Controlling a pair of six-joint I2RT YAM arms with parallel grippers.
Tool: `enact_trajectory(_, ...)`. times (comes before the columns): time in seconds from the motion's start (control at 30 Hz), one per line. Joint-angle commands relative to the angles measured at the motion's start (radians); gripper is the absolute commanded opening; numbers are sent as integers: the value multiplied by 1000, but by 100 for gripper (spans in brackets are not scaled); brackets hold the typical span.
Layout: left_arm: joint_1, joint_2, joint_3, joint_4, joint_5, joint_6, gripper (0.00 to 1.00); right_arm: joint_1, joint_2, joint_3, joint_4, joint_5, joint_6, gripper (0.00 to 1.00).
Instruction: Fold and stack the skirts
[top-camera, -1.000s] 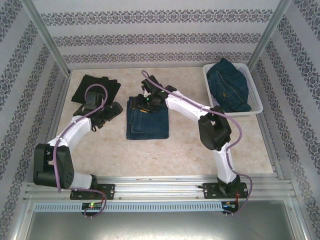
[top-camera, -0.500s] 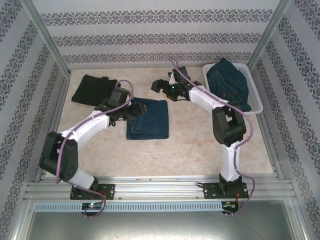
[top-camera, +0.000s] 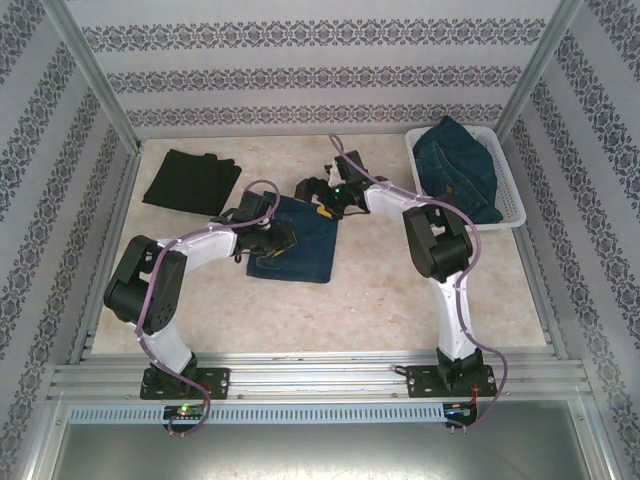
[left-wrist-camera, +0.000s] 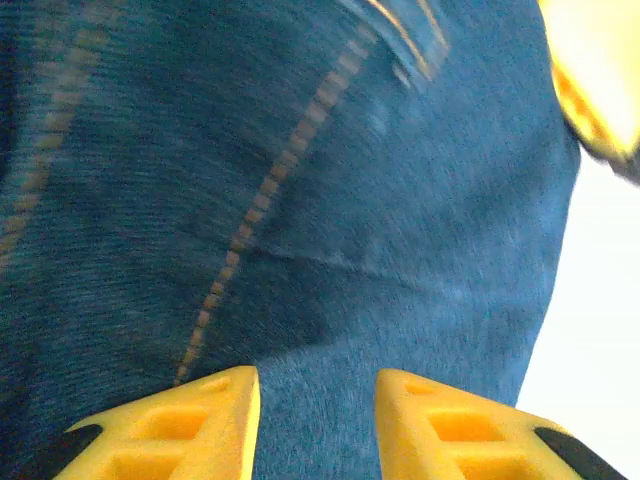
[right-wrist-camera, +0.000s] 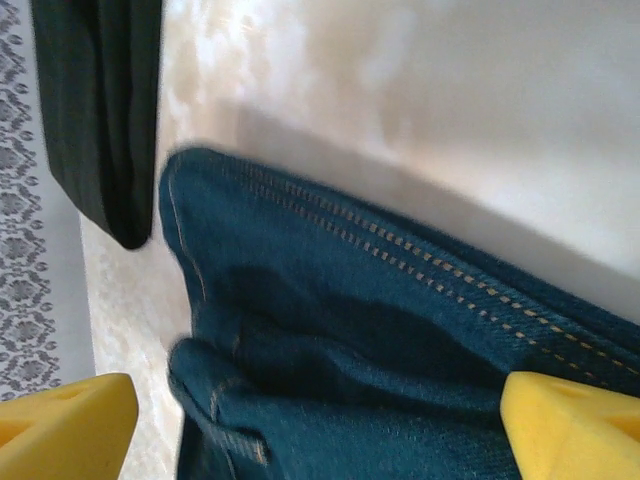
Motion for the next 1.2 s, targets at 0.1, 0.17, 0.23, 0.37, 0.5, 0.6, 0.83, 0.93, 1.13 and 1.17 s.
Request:
enact_trajectory(0.1, 80, 60, 72, -185, -155, 219, 42, 107, -270, -403, 178, 276, 319, 96)
enact_trajectory(0.17, 96, 98, 136, -205, -145, 264, 42, 187, -349, -493, 262, 376, 413, 96)
enact_trajectory(0.23, 98, 123, 223, -246, -108, 304, 42, 262, -415, -538, 295, 486, 446, 98)
enact_trajectory(0.37, 99, 42, 268, -259, -100, 292, 49, 284, -521, -522, 169, 676, 248, 98)
enact_trajectory(0.5, 99, -80, 190, -233, -94, 205, 53, 199, -511, -484, 136, 534, -121, 94)
enact_trajectory(0.6, 99, -142, 102, -190, -48, 131, 52, 116, -419, -389, 44, 279, -274, 84)
enact_trajectory(0.83, 99, -170, -53, -55, 4, 25, 51, 71, -196, -148, -85, 29, -403, 53)
enact_trajectory(0.93, 106, -133, -71, -45, -24, 30, 50, 72, -94, -60, -98, 23, -362, 42)
enact_trajectory(1.13, 138, -73, -113, -27, -35, 51, 48, 17, 50, 66, -164, 226, -169, 20)
enact_trajectory(1.17, 138, -71, -118, -24, -37, 56, 48, 6, 62, 81, -179, 228, -137, 19)
